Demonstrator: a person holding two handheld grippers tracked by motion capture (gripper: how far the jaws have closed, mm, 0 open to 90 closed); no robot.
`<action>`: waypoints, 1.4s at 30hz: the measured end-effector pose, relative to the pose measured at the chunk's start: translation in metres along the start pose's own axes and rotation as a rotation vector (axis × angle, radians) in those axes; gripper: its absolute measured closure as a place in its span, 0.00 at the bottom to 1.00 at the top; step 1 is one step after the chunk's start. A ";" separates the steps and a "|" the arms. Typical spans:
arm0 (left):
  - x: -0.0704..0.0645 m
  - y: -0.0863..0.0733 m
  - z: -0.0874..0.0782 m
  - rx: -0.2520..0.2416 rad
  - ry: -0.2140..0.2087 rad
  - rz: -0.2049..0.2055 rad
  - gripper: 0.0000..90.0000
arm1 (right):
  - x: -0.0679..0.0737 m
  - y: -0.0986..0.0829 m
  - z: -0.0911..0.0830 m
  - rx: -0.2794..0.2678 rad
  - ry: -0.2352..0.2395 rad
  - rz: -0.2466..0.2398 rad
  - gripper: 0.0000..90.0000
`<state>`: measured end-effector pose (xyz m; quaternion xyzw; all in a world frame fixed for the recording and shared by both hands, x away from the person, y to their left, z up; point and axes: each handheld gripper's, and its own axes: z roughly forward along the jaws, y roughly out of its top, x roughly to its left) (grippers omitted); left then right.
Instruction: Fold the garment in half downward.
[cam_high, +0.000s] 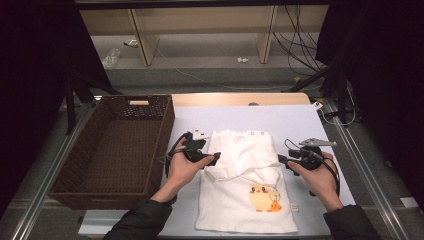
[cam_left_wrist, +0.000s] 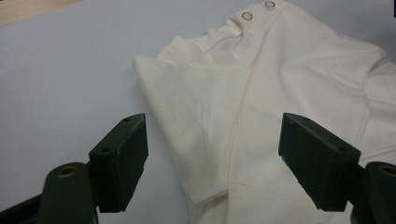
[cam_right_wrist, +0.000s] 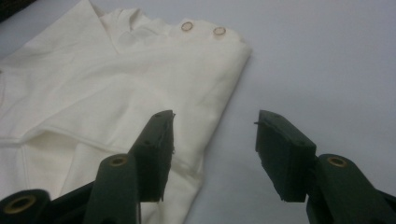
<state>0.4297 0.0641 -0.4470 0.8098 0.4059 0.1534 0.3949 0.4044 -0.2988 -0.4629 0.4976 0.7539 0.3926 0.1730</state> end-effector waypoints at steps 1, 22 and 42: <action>0.001 0.000 0.000 0.000 -0.001 -0.001 0.27 | 0.000 0.001 0.001 0.000 0.000 0.001 0.52; 0.021 0.030 0.035 0.017 0.064 -0.028 0.44 | -0.004 0.032 0.032 0.005 -0.029 -0.006 0.56; 0.041 0.035 0.097 0.112 0.086 -0.099 0.50 | -0.020 0.047 0.091 0.082 -0.084 0.036 0.53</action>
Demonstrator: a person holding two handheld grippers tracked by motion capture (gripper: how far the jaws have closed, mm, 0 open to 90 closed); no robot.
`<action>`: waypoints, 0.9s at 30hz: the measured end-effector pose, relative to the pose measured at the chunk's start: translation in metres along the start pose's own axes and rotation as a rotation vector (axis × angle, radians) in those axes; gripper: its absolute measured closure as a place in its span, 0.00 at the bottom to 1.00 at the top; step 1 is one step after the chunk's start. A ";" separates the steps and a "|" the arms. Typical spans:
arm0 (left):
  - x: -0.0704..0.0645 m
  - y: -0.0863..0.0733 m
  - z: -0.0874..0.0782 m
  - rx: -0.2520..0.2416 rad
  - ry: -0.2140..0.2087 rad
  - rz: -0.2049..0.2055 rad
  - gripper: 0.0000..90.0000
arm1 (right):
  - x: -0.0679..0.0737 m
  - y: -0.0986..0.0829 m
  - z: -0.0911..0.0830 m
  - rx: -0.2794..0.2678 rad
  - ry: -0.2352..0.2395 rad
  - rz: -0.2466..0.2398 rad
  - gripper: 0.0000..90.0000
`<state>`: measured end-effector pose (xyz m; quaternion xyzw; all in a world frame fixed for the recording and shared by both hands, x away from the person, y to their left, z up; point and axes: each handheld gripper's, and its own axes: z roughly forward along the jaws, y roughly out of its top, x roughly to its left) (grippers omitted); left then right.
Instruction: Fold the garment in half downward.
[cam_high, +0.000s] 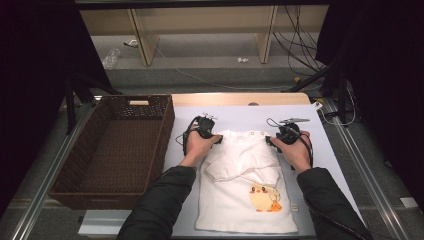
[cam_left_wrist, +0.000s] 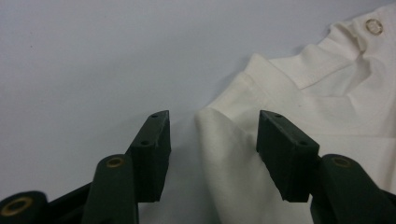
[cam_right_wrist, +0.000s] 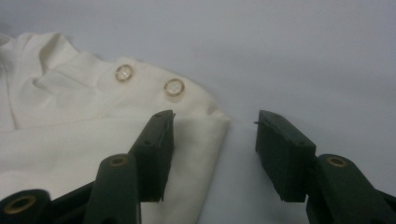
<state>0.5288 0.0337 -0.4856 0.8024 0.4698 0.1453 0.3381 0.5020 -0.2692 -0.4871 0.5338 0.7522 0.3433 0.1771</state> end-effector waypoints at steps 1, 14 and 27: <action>0.000 0.000 0.001 -0.002 0.000 0.003 0.50 | 0.000 0.000 0.001 -0.005 -0.002 0.001 0.53; -0.014 -0.002 0.001 -0.032 -0.037 0.050 0.93 | 0.012 -0.001 0.006 -0.031 0.000 -0.059 0.88; -0.011 0.005 -0.013 -0.078 -0.039 -0.013 0.95 | 0.014 0.007 -0.003 -0.082 0.020 -0.019 0.94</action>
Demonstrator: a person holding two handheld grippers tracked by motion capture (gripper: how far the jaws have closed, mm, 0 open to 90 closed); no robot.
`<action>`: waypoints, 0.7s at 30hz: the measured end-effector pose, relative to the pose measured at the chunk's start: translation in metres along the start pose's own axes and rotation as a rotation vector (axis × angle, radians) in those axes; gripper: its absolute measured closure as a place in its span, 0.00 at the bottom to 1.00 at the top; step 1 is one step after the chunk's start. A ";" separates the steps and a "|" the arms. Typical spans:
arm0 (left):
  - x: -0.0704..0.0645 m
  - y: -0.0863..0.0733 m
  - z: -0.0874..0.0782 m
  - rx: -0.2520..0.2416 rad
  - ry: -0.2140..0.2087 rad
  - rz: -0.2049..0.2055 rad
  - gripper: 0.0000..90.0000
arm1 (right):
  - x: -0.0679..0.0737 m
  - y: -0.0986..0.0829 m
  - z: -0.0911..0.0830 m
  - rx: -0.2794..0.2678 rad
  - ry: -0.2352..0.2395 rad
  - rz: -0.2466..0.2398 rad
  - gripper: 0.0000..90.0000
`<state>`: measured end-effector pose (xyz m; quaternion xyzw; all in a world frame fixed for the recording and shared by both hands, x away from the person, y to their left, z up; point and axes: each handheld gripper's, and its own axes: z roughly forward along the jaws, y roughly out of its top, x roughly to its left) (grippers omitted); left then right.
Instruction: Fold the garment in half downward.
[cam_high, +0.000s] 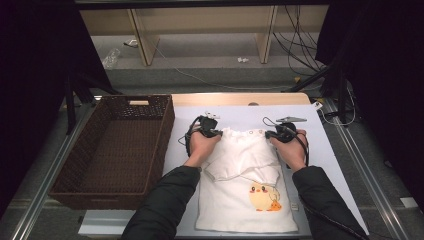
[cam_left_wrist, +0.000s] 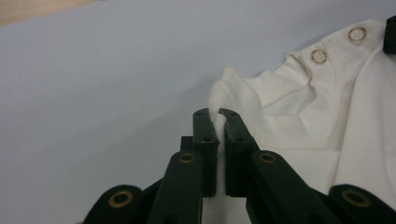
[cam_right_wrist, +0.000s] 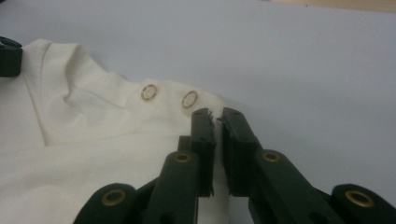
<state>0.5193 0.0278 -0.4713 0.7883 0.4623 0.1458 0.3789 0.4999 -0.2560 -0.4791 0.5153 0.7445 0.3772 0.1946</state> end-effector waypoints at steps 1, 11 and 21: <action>0.000 0.001 -0.002 -0.011 0.000 -0.006 0.95 | 0.000 0.002 -0.002 -0.009 0.001 -0.002 0.94; 0.003 0.016 -0.017 -0.078 -0.006 -0.027 0.95 | 0.004 0.020 -0.016 -0.094 -0.005 -0.011 0.93; 0.003 0.028 -0.026 -0.128 -0.008 -0.035 0.95 | 0.005 0.032 -0.026 -0.145 -0.010 -0.011 0.93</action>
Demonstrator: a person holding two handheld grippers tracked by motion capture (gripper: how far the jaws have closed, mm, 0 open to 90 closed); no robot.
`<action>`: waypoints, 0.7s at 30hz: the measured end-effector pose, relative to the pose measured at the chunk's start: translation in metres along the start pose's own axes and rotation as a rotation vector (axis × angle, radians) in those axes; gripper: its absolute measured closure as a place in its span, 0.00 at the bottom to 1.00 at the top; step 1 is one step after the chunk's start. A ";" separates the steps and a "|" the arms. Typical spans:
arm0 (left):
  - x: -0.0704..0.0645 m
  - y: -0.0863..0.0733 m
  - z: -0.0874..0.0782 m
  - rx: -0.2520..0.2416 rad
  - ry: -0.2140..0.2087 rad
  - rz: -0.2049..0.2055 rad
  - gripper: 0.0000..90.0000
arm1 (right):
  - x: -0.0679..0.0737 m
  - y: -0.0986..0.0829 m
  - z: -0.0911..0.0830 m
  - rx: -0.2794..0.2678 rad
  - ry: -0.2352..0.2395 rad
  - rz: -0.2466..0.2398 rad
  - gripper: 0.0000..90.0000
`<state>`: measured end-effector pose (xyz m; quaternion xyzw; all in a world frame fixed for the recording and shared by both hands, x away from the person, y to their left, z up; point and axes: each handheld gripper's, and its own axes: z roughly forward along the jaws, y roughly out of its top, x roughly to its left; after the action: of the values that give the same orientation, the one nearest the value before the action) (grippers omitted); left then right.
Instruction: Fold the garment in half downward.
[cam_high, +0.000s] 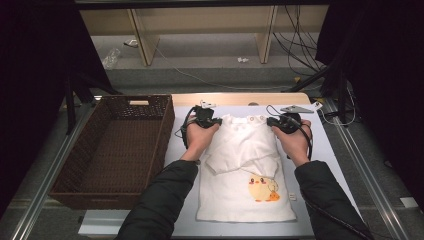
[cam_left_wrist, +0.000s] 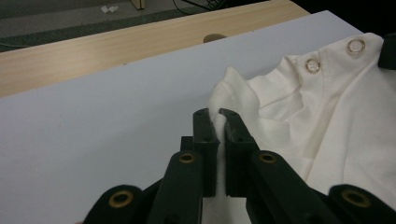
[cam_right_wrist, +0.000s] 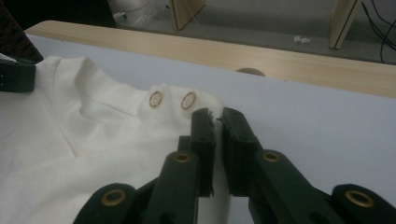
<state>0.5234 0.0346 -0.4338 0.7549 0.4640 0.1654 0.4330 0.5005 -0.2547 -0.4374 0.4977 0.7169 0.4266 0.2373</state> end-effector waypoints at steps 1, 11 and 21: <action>0.000 0.001 -0.001 -0.006 0.000 -0.002 0.95 | 0.000 0.001 -0.001 -0.008 0.000 0.000 0.93; -0.002 0.013 -0.008 -0.037 0.003 0.008 0.95 | 0.002 0.012 -0.007 -0.040 -0.006 -0.004 0.93; -0.002 0.023 -0.012 -0.068 0.004 0.006 0.95 | 0.001 0.019 -0.011 -0.067 -0.011 -0.002 0.93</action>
<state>0.5270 0.0346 -0.4082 0.7409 0.4566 0.1840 0.4569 0.5011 -0.2554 -0.4156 0.4911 0.7015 0.4472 0.2584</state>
